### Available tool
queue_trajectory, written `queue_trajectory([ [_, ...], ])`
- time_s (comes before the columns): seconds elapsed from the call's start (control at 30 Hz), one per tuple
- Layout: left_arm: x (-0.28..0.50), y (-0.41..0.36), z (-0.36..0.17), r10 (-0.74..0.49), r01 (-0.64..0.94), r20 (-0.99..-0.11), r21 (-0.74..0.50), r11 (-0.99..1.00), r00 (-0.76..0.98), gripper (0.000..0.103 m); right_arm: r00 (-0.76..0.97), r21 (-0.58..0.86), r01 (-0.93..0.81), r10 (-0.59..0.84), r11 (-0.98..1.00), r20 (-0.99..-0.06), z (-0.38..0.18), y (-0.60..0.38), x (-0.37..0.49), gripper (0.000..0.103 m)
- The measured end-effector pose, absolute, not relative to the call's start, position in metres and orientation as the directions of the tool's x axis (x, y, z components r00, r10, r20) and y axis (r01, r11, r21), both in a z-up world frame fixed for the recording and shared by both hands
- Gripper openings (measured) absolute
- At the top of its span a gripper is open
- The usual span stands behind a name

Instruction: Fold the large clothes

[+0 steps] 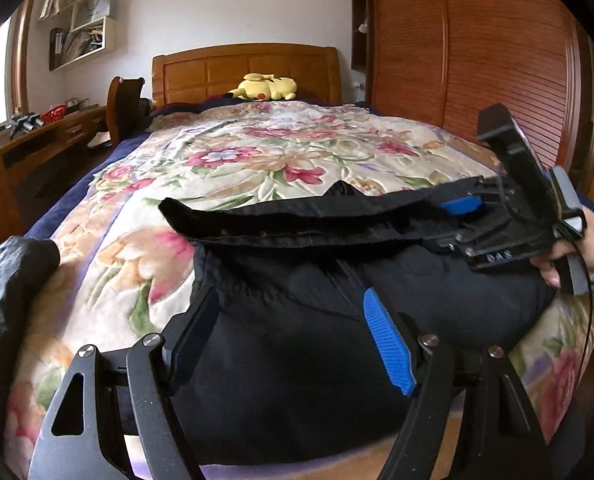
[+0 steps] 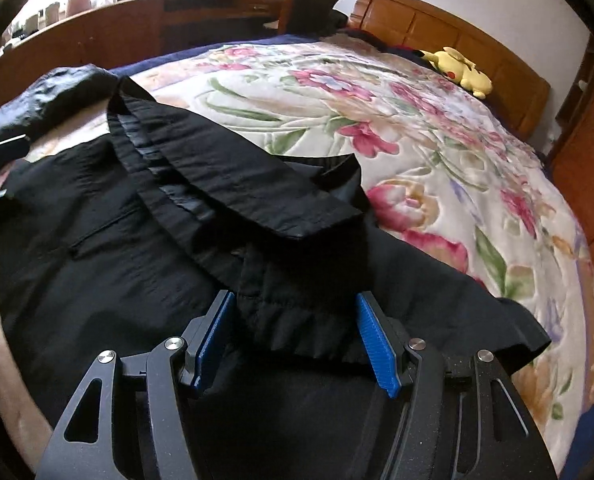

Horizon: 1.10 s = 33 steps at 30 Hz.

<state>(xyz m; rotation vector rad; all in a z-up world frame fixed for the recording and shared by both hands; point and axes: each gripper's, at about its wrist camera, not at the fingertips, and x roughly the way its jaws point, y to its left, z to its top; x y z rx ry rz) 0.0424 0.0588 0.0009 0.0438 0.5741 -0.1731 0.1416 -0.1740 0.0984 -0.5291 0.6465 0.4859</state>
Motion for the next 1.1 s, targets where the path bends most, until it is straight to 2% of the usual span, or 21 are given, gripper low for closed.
queue_trajectory([
  [0.03, 0.042, 0.058, 0.000, -0.148, 0.175, -0.542, -0.002, 0.985, 0.827, 0.076, 0.701, -0.319, -0.569, 0.245, 0.758, -0.670, 0.098, -0.172, 0.144, 0.056],
  [0.1, 0.044, 0.056, -0.001, -0.156, 0.183, -0.542, -0.005, 0.983, 0.826, 0.076, 0.713, -0.347, -0.559, 0.223, 0.753, -0.665, 0.097, -0.166, 0.153, 0.034],
  [0.2, 0.044, 0.057, -0.003, -0.168, 0.189, -0.545, -0.017, 0.982, 0.822, 0.076, 0.758, -0.399, -0.521, 0.194, 0.755, -0.623, 0.100, -0.155, 0.160, 0.016],
  [0.37, 0.046, 0.056, -0.004, -0.168, 0.190, -0.544, -0.016, 0.982, 0.822, 0.076, 0.815, -0.417, -0.447, 0.168, 0.791, -0.554, 0.119, -0.140, 0.189, 0.014],
  [0.47, 0.046, 0.059, -0.004, -0.171, 0.188, -0.541, -0.025, 0.982, 0.823, 0.076, 0.853, -0.429, -0.370, 0.119, 0.824, -0.508, 0.129, -0.133, 0.210, 0.014],
  [0.53, 0.047, 0.060, -0.004, -0.171, 0.186, -0.541, -0.027, 0.982, 0.823, 0.076, 0.869, -0.403, -0.320, 0.095, 0.857, -0.486, 0.134, -0.136, 0.218, 0.022],
  [0.6, 0.046, 0.062, -0.005, -0.175, 0.185, -0.544, -0.037, 0.982, 0.821, 0.076, 0.875, -0.344, -0.294, 0.106, 0.892, -0.473, 0.143, -0.145, 0.221, 0.050],
  [0.67, 0.046, 0.062, -0.005, -0.180, 0.187, -0.545, -0.043, 0.981, 0.819, 0.076, 0.879, -0.292, -0.297, 0.141, 0.909, -0.456, 0.151, -0.156, 0.216, 0.061],
  [0.73, 0.046, 0.062, -0.004, -0.181, 0.187, -0.543, -0.044, 0.981, 0.820, 0.076, 0.892, -0.306, -0.267, 0.114, 0.914, -0.438, 0.151, -0.171, 0.211, 0.061],
  [0.83, 0.046, 0.060, -0.003, -0.181, 0.189, -0.538, -0.041, 0.981, 0.823, 0.076, 0.885, -0.330, -0.235, 0.060, 0.914, -0.462, 0.143, -0.194, 0.212, 0.061],
  [0.93, 0.044, 0.059, -0.002, -0.176, 0.190, -0.534, -0.030, 0.981, 0.827, 0.076, 0.851, -0.326, -0.196, -0.005, 0.925, -0.526, 0.130, -0.218, 0.229, 0.061],
  [1.1, 0.045, 0.057, -0.005, -0.169, 0.187, -0.541, -0.022, 0.982, 0.824, 0.076, 0.755, -0.197, -0.178, 0.005, 0.964, -0.656, 0.098, -0.262, 0.260, 0.061],
])
